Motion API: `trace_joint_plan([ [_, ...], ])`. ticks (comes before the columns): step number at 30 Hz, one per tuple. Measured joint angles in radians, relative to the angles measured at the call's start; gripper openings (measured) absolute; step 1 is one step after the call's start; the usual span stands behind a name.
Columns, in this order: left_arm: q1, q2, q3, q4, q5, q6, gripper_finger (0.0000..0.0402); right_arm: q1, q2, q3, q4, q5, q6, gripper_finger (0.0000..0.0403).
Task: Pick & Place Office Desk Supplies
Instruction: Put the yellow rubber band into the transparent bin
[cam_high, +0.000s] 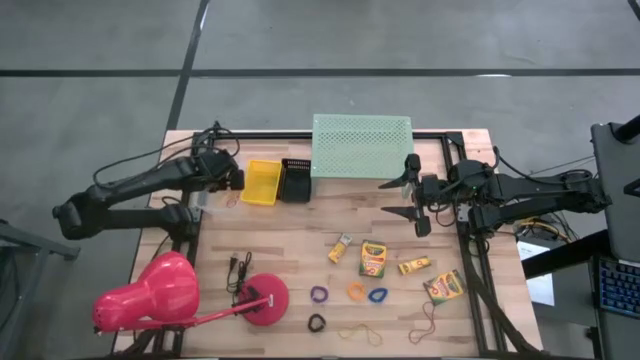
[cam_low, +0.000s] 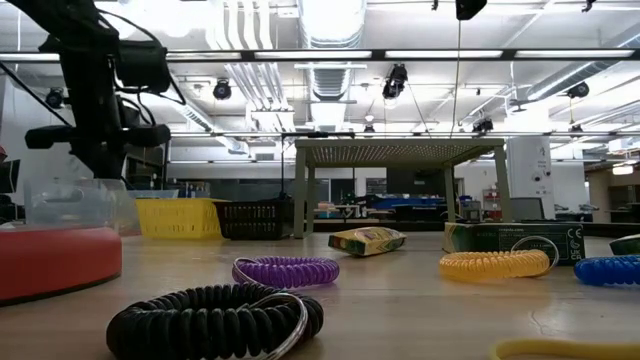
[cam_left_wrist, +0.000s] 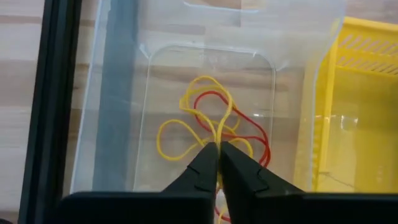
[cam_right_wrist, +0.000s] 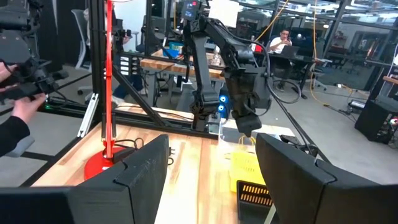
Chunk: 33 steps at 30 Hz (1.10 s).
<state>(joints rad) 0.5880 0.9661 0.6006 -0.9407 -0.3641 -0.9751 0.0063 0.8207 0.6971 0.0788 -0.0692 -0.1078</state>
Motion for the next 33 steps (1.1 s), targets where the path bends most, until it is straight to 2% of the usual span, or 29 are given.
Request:
trace_joint_plan([
  [7, 0.000, 0.000, 0.001, 0.006, 0.011, 0.000, 0.0111, 0.000, 0.000, 0.000, 0.000, 0.000, 0.000, 0.0238],
  [12, 0.000, 0.000, 0.001, 0.009, 0.021, 0.001, 0.0142, 0.000, 0.000, 0.000, 0.000, 0.000, 0.000, 0.0238],
  [20, 0.000, 0.000, 0.010, 0.006, 0.051, 0.026, 0.0149, 0.000, 0.000, 0.000, 0.000, 0.000, 0.000, 0.0238],
  [33, -0.080, -0.002, 0.139, 0.029, 0.046, 0.186, 0.0149, 0.000, 0.000, 0.000, 0.000, 0.000, 0.000, 0.0238],
])
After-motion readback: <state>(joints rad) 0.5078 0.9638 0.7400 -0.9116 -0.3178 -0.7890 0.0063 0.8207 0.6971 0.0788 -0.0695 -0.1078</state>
